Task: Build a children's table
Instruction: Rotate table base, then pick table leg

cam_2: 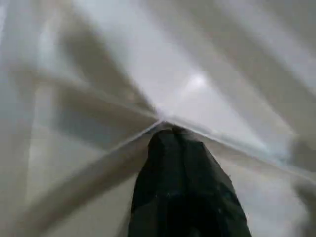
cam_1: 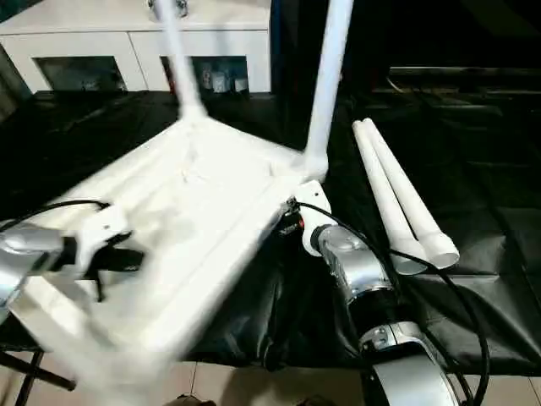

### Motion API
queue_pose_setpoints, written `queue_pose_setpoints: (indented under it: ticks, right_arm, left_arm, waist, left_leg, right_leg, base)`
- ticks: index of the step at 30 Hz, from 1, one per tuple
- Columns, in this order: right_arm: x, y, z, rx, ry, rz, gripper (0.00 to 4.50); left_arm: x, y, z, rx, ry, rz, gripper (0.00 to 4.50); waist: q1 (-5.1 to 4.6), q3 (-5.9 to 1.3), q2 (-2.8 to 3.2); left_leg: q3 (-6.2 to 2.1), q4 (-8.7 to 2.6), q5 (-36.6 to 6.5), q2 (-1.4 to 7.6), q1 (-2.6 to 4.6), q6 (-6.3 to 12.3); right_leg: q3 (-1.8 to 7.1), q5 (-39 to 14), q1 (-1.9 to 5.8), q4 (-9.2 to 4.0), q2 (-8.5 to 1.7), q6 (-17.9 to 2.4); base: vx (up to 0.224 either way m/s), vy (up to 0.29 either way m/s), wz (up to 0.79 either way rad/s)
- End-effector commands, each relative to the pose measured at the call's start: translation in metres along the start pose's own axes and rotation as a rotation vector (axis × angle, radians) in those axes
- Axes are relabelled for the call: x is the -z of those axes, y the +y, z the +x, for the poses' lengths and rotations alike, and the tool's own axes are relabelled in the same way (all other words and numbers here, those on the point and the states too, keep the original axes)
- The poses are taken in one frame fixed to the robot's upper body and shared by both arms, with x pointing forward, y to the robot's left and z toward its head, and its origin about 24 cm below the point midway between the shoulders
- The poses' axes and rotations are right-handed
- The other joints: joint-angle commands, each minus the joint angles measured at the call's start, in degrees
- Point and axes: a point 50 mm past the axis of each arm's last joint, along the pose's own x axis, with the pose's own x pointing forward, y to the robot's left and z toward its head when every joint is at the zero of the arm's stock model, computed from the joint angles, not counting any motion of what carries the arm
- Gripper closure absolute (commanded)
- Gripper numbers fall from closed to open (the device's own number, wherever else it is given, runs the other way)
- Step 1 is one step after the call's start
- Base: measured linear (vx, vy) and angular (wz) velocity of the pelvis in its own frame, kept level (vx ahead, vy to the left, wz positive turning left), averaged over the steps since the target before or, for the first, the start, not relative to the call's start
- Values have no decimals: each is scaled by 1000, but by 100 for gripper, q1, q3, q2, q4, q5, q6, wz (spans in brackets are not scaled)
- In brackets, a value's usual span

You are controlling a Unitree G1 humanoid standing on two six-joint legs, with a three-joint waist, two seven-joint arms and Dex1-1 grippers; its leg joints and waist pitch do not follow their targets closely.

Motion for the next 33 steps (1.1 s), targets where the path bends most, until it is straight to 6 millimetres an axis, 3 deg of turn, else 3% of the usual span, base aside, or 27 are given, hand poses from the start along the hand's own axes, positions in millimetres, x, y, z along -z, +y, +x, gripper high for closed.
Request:
queue_pose_setpoints:
  ticks: [1,6,7,8,9,10,11,13,17,19,21,22,24,26,28,29,31,33]
  right_arm:
    - [-11,11,5,-53,-38,-21,445]
    - [-12,15,6,-93,-59,-32,448]
    - [-13,14,5,-89,-67,-39,448]
    - [-14,13,5,-84,-72,-43,448]
    - [-16,11,4,-73,-81,-45,448]
    - [-17,10,3,-65,-90,-45,448]
    - [-21,5,2,-40,-106,-40,448]
    - [-27,-2,-1,-4,-129,-27,448]
    - [-43,-18,-12,60,-205,10,448]
    - [-48,-24,-17,82,-228,36,448]
    - [-52,-31,-25,101,-253,50,448]
    - [-54,-36,-29,124,-263,58,448]
    - [-53,-42,-34,158,-268,62,420]
    - [-53,-47,-41,187,-274,60,408]
    - [-52,-50,-47,203,-273,61,387]
    - [-52,-52,-49,211,-274,53,374]
    - [-49,-56,-52,226,-265,45,365]
    - [-47,-58,-55,230,-255,59,342]
  left_arm:
    - [-19,-8,12,81,-65,53,450]
    - [-27,-10,39,101,-76,78,450]
    - [-28,-7,47,72,-78,82,450]
    - [-29,-6,52,54,-81,85,450]
    - [-31,-3,57,24,-83,88,450]
    - [-31,-1,61,0,-88,84,450]
    - [-31,4,64,-44,-83,80,450]
    - [-30,10,69,-106,-66,80,450]
    - [-29,27,70,-272,-14,108,450]
    - [-32,34,70,-346,-32,105,450]
    - [-43,44,71,-462,-124,35,450]
    - [-51,49,72,-538,-184,7,450]
    - [-55,54,75,-627,-213,-26,450]
    - [-58,58,78,-706,-227,-46,450]
    - [-63,60,79,-762,-257,-67,450]
    - [-65,60,80,-764,-267,-74,450]
    - [-70,59,84,-767,-282,-69,450]
    - [-73,59,86,-769,-291,-57,450]
  waist:
    - [15,-379,2]
    - [-35,-371,26]
    - [-39,-375,43]
    - [-42,-364,22]
    - [-44,-358,52]
    - [-51,-350,25]
    - [-50,-345,51]
    - [-56,-332,30]
    - [-83,-333,18]
    - [-72,-336,4]
    - [-70,-333,-12]
    - [-38,-352,-27]
    - [-32,-366,-44]
    - [-17,-385,-22]
    - [6,-410,-47]
    - [6,-428,2]
    - [7,-446,-30]
    - [13,-477,8]
  left_leg:
    - [-111,-418,-1270,255,127,24]
    - [-117,-414,-1492,238,151,-11]
    - [-121,-414,-1503,240,149,-16]
    - [-124,-417,-1583,234,149,-32]
    - [-129,-420,-1700,237,167,-56]
    - [-133,-426,-1811,232,168,-69]
    - [-140,-429,-1858,228,172,-84]
    - [-150,-431,-2086,223,210,-122]
    - [-199,-451,-2114,216,162,-90]
    - [-180,-430,-2114,203,210,-61]
    - [-175,-428,-1991,179,161,-15]
    - [-170,-418,-1877,189,171,24]
    - [-177,-414,-1752,191,146,61]
    - [-166,-393,-1579,185,130,139]
    - [-171,-384,-1404,189,106,209]
    - [-173,-365,-1245,189,97,249]
    - [-163,-336,-1011,177,60,358]
    - [-166,-304,-750,184,67,487]
  right_leg:
    - [235,-888,302,-295,-302,-1562]
    - [231,-1278,295,-359,-285,-1425]
    - [234,-1297,298,-356,-286,-1421]
    - [227,-1438,303,-381,-279,-1368]
    - [230,-1600,289,-401,-286,-1326]
    - [225,-1801,291,-426,-285,-1262]
    - [220,-1898,286,-435,-285,-1232]
    - [210,-2262,261,-490,-277,-1099]
    - [180,-2711,289,-538,-292,-786]
    - [178,-2758,247,-577,-270,-749]
    - [164,-2699,278,-568,-257,-747]
    - [166,-2623,262,-572,-262,-760]
    - [163,-2447,282,-555,-265,-811]
    - [165,-2057,284,-523,-252,-893]
    - [164,-1766,321,-497,-263,-934]
    - [163,-1446,335,-460,-260,-1026]
    - [158,-1047,363,-422,-264,-1150]
    - [156,-601,370,-369,-261,-1292]
  base:
    - [0,0,0]
    - [0,0,0]
    - [0,0,0]
    - [0,0,0]
    - [0,0,0]
    - [0,0,0]
    - [0,0,0]
    - [0,0,0]
    - [0,0,0]
    - [0,0,0]
    - [0,0,0]
    - [0,0,0]
    - [0,0,0]
    - [0,0,0]
    - [0,0,0]
    - [0,0,0]
    - [63,11,-1]
    - [57,8,0]
